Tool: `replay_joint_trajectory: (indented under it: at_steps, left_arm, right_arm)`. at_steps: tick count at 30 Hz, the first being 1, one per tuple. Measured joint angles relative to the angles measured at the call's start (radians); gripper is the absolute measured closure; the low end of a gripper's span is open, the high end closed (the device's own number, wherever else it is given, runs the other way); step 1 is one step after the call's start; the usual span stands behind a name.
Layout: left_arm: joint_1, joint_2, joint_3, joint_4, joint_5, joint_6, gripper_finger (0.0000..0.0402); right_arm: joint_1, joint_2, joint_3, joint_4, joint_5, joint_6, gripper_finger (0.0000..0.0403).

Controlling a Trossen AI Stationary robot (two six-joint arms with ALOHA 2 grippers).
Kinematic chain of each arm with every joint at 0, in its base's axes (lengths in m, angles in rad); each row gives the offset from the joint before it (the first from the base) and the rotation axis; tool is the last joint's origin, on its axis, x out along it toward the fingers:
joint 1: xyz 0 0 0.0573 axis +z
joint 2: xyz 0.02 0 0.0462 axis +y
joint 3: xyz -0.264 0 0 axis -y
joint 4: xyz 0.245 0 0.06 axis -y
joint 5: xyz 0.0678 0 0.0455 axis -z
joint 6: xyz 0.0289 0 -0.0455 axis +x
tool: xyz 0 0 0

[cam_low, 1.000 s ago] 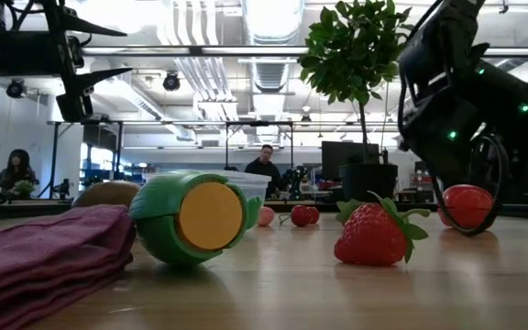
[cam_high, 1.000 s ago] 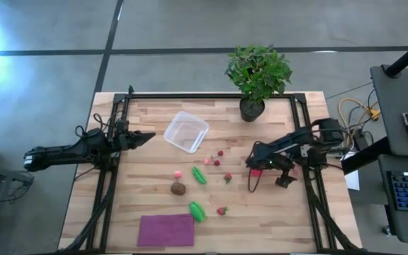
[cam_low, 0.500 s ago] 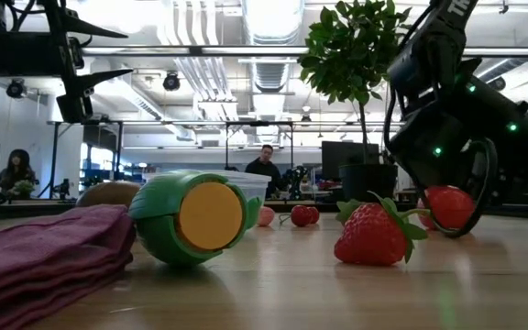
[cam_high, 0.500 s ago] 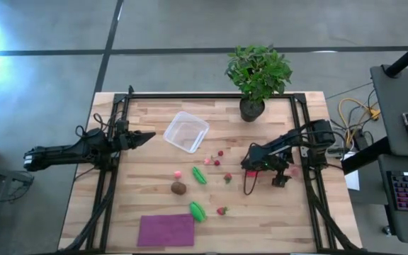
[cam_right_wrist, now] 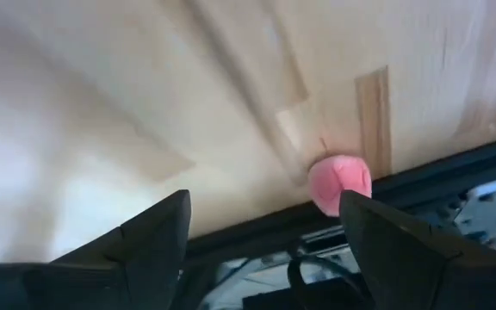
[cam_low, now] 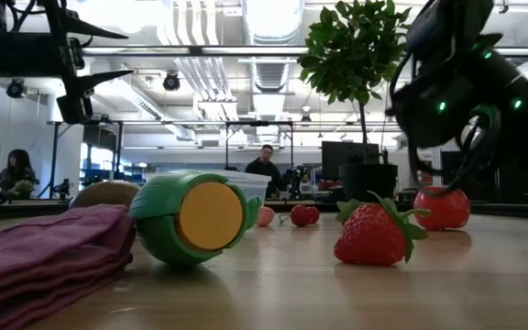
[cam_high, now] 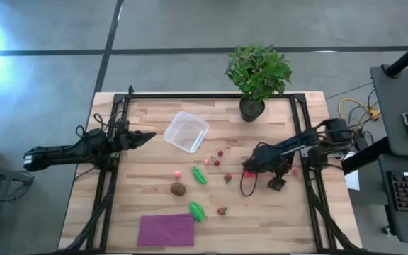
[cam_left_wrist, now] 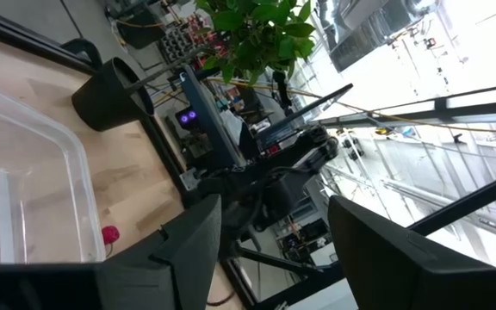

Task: Pick and placing Produce into tupperware
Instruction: Put the right peach into the transparent bin

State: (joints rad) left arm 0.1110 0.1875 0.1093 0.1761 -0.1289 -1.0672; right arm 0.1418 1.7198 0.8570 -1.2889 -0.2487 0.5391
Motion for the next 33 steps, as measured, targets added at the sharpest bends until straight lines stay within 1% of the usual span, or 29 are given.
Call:
replay_joint_trajectory:
  at_steps: [4,8,11,14,16,19,21,24,27,30,33]
  left_arm:
    - [0.000,0.004,0.000,0.000,0.000,0.000,0.0201]
    - [0.000,0.010,0.000,0.000,0.001,0.000,0.0201]
    - [0.000,0.016,0.000,-0.002,0.001,0.001,0.0201]
    - [0.000,0.016,0.000,0.000,0.001,0.000,0.0201]
    - [0.000,0.016,0.000,-0.001,0.001,0.000,0.0201]
    - [0.000,0.016,0.000,0.000,0.002,0.000,0.0201]
    - [0.000,0.017,0.000,-0.001,0.003,0.000,0.0201]
    - [0.000,0.017,0.000,-0.001,0.003,0.000,0.0201]
    - [0.000,0.015,0.000,0.000,0.003,0.000,0.0201]
    - [0.000,0.016,0.000,-0.002,0.002,0.001,0.0201]
    - [0.000,0.016,0.000,-0.001,0.001,0.001,0.0201]
  right_arm:
    - [0.009,-0.044,-0.010,-0.036,-0.024,0.015,0.0113]
    - [0.003,-0.049,-0.037,-0.080,-0.066,0.047,0.0113]
    - [0.005,-0.049,-0.063,-0.080,-0.076,0.062,0.0113]
    - [0.002,-0.057,-0.072,-0.027,-0.100,0.130,0.0113]
    - [0.002,-0.067,-0.077,0.002,-0.090,0.209,0.0113]
    - [0.002,-0.106,-0.076,0.074,-0.043,0.365,0.0113]
    - [0.002,-0.140,-0.076,0.101,0.013,0.488,0.0113]
    - [0.002,-0.210,-0.076,0.100,0.095,0.683,0.0113]
    - [0.015,-0.301,-0.076,0.100,0.141,0.916,0.0113]
    - [0.062,-0.397,-0.076,0.095,0.196,1.173,0.0113]
    - [0.139,-0.453,-0.079,0.084,0.209,1.438,0.0113]
